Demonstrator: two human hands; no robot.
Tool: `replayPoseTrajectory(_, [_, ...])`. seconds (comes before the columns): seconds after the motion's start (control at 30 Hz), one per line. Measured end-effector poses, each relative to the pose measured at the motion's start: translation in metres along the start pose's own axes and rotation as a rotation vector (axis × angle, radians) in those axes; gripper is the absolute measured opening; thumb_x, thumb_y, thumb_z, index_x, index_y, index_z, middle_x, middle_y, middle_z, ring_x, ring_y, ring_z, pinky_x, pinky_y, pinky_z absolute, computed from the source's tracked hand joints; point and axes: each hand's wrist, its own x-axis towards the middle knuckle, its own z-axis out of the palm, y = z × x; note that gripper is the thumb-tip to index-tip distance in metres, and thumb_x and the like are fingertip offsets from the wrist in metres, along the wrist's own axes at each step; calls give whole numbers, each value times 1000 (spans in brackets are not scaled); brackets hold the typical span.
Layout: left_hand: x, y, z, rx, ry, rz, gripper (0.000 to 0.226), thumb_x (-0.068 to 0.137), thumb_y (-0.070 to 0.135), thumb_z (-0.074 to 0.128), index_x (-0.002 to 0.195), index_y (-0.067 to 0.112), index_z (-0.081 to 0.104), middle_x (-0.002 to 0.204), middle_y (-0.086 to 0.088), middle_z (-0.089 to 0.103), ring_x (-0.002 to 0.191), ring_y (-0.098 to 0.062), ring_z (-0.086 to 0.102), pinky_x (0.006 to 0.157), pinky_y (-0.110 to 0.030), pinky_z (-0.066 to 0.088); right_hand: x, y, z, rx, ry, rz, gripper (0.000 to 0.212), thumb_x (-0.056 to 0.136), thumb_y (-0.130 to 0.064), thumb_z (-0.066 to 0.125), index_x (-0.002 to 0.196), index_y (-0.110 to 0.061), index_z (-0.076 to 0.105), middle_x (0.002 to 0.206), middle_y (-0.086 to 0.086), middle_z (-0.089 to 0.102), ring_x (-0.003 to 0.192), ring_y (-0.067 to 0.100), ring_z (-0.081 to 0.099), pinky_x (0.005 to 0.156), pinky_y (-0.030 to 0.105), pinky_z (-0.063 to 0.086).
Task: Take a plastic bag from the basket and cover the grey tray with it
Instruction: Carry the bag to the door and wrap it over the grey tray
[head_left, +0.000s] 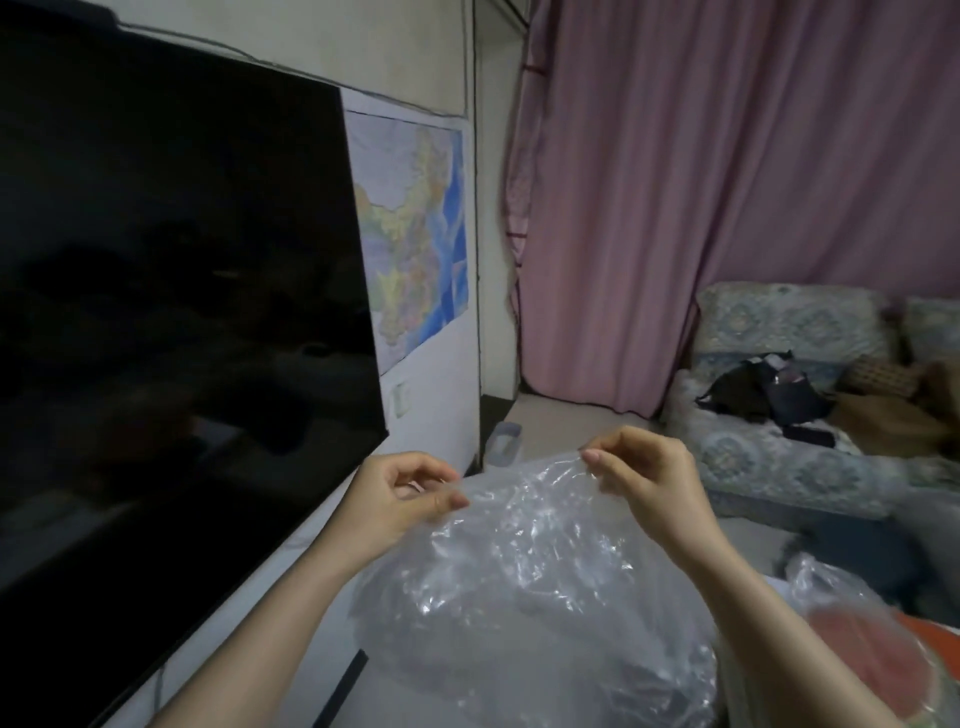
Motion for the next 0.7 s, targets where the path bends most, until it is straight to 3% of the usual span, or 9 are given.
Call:
replayPoseTrajectory(0.07, [49, -14, -2, 37, -80, 3, 25, 53, 38, 82, 75, 27, 75, 68, 7, 72, 62, -8, 66, 62, -16, 52, 37, 21, 1, -41, 65, 32, 14, 79, -19, 70, 65, -19, 69, 56, -5, 66, 51, 7, 58, 54, 28, 50])
replayPoseTrajectory(0.17, [129, -28, -4, 78, -98, 29, 6, 66, 24, 80, 69, 27, 76, 70, 3, 75, 61, -7, 65, 60, -17, 52, 93, 45, 6, -109, 99, 103, 15, 80, -16, 69, 65, -18, 69, 58, -1, 67, 54, 14, 60, 62, 42, 53])
replayPoseTrajectory(0.27, [206, -38, 2, 59, -77, 54, 5, 71, 18, 77, 68, 22, 76, 69, -8, 74, 56, -12, 63, 57, -19, 52, 136, 59, 6, -158, 140, 97, 11, 82, -34, 64, 85, -26, 71, 83, -4, 73, 79, 12, 67, 75, 34, 53])
replayPoseTrajectory(0.37, [272, -49, 16, 31, -92, 69, 6, 72, 21, 76, 67, 23, 75, 60, -3, 71, 50, -9, 59, 54, -17, 49, 169, 69, 0, -193, 72, -19, 48, 76, -60, 60, 118, -36, 58, 118, -16, 61, 111, 2, 55, 92, 25, 44])
replayPoseTrajectory(0.43, [313, -55, 27, 4, -94, 84, 8, 73, 22, 75, 65, 25, 74, 54, 1, 68, 46, -6, 56, 52, -14, 46, 192, 78, 6, -356, -53, -121, 68, 67, -69, 60, 129, -42, 45, 133, -20, 47, 126, -1, 39, 101, 21, 31])
replayPoseTrajectory(0.53, [378, -67, 46, -21, -103, 99, 11, 73, 22, 75, 63, 24, 73, 50, 6, 66, 44, -4, 53, 50, -12, 44, 238, 108, 22, -623, -193, -206, 93, 54, -77, 61, 135, -42, 36, 143, -15, 37, 131, 6, 29, 107, 30, 29])
replayPoseTrajectory(0.6, [419, -77, 57, -36, -115, 110, 9, 74, 21, 74, 65, 22, 74, 49, 7, 65, 43, -4, 53, 49, -12, 43, 274, 135, 25, -658, -177, -211, 89, 56, -72, 65, 134, -36, 41, 141, -10, 41, 129, 11, 34, 106, 36, 33])
replayPoseTrajectory(0.7, [482, -91, 74, -33, -98, 113, 7, 75, 22, 73, 71, 17, 75, 50, 5, 65, 45, -5, 55, 50, -13, 44, 336, 178, 17, -591, -98, -241, 57, 69, -49, 72, 119, -24, 59, 124, -5, 58, 116, 16, 51, 96, 40, 44])
